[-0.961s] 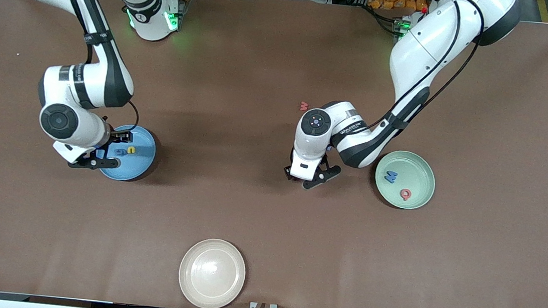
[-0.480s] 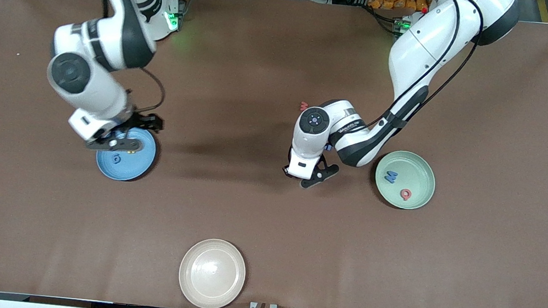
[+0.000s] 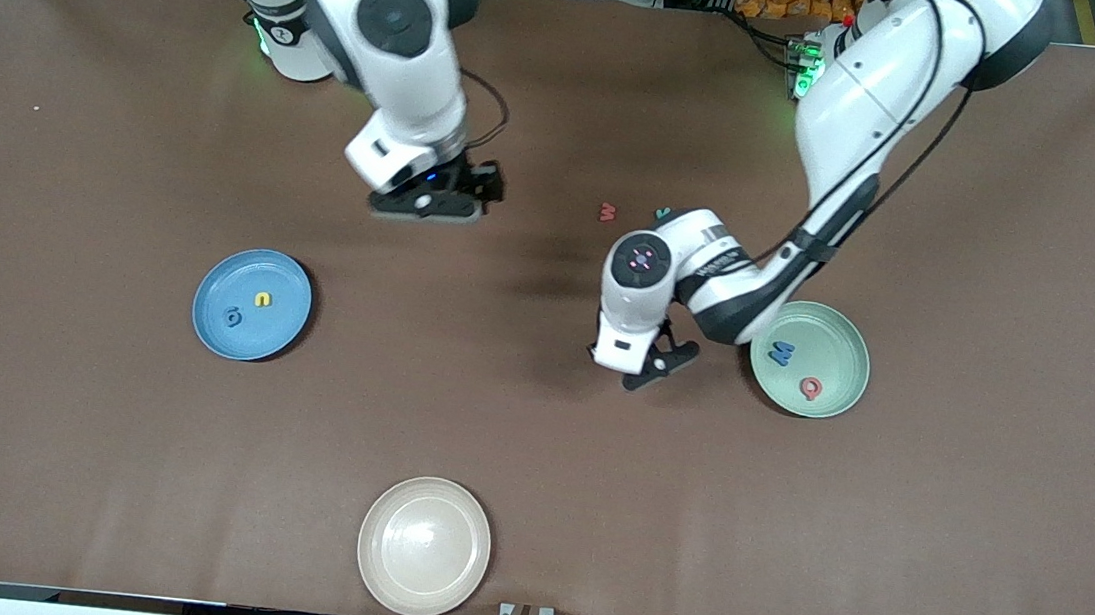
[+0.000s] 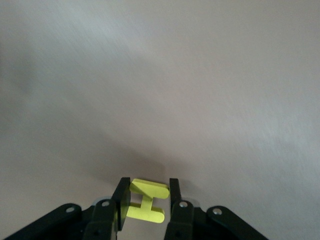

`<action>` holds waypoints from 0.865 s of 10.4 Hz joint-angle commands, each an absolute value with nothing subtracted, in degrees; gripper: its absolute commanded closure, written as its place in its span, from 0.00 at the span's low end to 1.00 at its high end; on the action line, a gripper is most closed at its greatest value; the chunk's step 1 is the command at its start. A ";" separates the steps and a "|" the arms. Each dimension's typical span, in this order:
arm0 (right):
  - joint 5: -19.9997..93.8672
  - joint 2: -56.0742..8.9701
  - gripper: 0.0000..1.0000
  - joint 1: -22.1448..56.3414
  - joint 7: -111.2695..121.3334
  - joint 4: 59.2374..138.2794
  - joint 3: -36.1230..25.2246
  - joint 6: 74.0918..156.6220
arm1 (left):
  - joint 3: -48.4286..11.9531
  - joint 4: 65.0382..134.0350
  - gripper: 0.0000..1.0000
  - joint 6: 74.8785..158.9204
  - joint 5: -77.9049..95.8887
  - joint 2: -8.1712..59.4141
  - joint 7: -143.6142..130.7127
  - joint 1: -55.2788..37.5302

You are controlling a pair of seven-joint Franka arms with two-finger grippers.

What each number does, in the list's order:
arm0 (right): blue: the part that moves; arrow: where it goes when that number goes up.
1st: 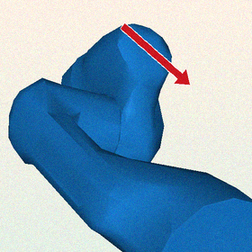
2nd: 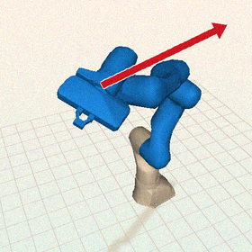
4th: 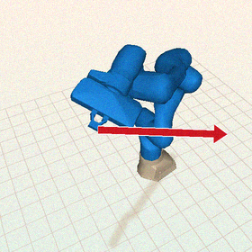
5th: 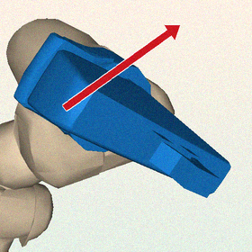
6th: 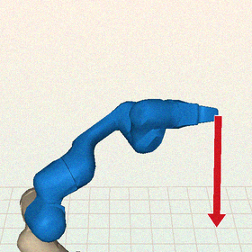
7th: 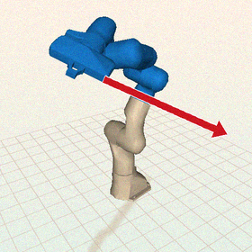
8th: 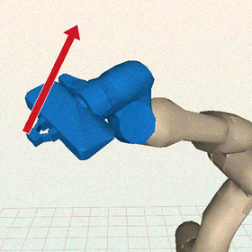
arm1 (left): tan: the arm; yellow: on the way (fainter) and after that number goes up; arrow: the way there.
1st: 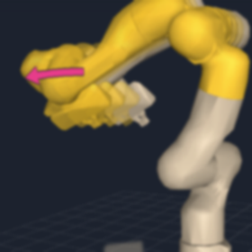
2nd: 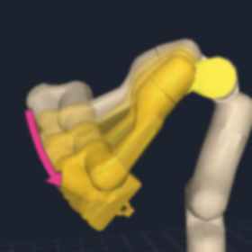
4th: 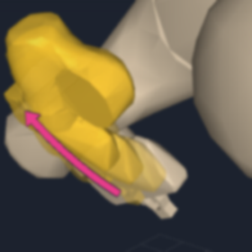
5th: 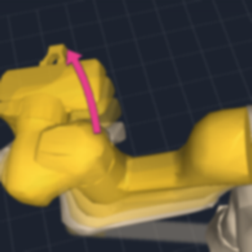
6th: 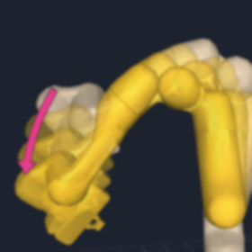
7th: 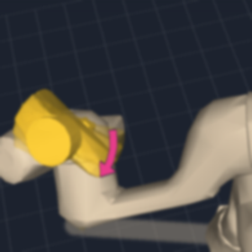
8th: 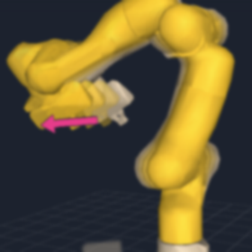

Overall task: Sort upper and lower case letters into plates
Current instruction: 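Drop the yellow H into the green plate while the right gripper grasps the w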

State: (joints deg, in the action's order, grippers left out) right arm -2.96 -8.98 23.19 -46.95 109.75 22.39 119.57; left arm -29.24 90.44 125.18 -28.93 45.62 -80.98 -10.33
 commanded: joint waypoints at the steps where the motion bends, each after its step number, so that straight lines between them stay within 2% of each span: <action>1: -9.63 -14.91 0.00 26.35 -61.36 108.81 26.62 126.00 | -39.42 92.19 1.00 115.09 -26.37 40.53 -67.64 4.85; 3: -19.37 -26.21 0.00 31.44 -75.69 102.61 27.33 128.93 | -46.81 94.99 1.00 108.39 -26.63 39.12 -57.61 17.08; 5: -28.00 -36.43 0.00 35.84 -85.92 96.26 27.42 128.85 | -47.81 101.40 1.00 109.24 -29.16 36.05 -51.36 23.44; 6: -29.43 -39.00 0.00 37.69 -87.70 94.24 27.42 129.02 | -47.81 104.47 1.00 112.21 -30.31 35.95 -51.07 25.21; 8: -29.62 -41.56 0.11 39.28 -87.89 93.17 27.42 129.20 | -47.81 112.72 0.99 121.95 -31.72 33.94 -51.15 29.77; 9: -29.53 -42.70 0.12 39.72 -88.15 92.64 27.42 129.20 | -47.81 115.20 0.99 122.77 -31.82 32.19 -51.15 30.75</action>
State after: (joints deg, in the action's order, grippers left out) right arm -28.16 -40.85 39.19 -86.45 95.22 26.96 130.16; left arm -47.02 108.36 119.54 -30.67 37.52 -51.22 27.74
